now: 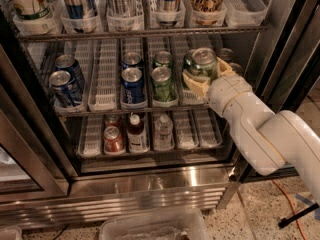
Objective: Pick green can from middle shelf of fridge
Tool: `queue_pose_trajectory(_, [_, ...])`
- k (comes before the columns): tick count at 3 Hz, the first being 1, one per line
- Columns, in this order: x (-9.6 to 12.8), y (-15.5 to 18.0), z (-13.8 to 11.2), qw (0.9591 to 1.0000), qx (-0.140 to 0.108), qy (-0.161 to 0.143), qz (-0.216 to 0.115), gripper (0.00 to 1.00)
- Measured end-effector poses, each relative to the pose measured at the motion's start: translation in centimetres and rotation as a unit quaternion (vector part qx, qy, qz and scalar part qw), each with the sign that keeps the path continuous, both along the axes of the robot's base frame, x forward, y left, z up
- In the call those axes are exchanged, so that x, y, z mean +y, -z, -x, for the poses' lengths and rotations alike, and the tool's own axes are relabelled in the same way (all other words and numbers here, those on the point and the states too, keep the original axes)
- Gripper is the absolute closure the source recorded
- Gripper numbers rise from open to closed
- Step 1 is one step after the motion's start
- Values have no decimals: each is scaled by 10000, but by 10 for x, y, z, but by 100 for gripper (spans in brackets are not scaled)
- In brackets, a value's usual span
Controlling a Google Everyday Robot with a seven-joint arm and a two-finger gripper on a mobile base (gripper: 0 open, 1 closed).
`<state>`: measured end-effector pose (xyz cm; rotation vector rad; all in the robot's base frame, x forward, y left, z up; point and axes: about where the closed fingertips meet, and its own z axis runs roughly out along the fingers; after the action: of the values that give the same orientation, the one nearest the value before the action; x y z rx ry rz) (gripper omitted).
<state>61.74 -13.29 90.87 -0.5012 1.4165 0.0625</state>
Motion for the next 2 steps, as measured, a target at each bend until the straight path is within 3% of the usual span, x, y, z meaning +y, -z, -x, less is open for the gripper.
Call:
queue_pose_trajectory(1, [44, 5, 12, 9955, -111, -594, 724, 100])
queue_pose_trajectory(2, [124, 22, 37, 9854, 172, -1536, 718, 100])
